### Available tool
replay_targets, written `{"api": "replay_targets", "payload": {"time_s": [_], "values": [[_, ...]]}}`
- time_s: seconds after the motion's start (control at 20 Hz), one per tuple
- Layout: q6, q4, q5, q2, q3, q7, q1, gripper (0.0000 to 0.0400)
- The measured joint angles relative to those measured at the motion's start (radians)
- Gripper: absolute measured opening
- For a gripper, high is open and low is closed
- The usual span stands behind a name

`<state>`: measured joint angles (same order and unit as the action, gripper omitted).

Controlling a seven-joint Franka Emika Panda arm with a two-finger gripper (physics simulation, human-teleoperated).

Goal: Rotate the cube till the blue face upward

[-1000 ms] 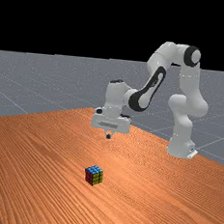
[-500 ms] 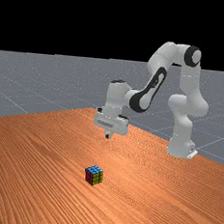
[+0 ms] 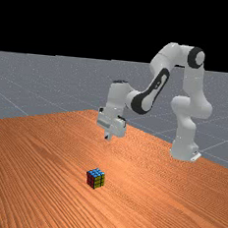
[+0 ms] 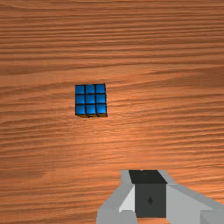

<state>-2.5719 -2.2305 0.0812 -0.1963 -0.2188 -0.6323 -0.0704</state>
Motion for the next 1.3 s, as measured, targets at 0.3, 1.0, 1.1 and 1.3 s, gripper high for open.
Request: {"api": "replay_targets", "payload": {"time_s": [0.3,1.0,1.1,1.3], "values": [[0.081,0.23,0.014,-0.156,0.007,-0.016,0.009,0.0],[0.107,0.414,0.023,-0.358,0.073,-0.074,-0.065,0.0],[0.105,0.431,0.024,-0.374,0.074,-0.078,-0.066,0.0],[0.091,0.451,0.026,-0.428,0.075,-0.082,-0.064,0.0]]}}
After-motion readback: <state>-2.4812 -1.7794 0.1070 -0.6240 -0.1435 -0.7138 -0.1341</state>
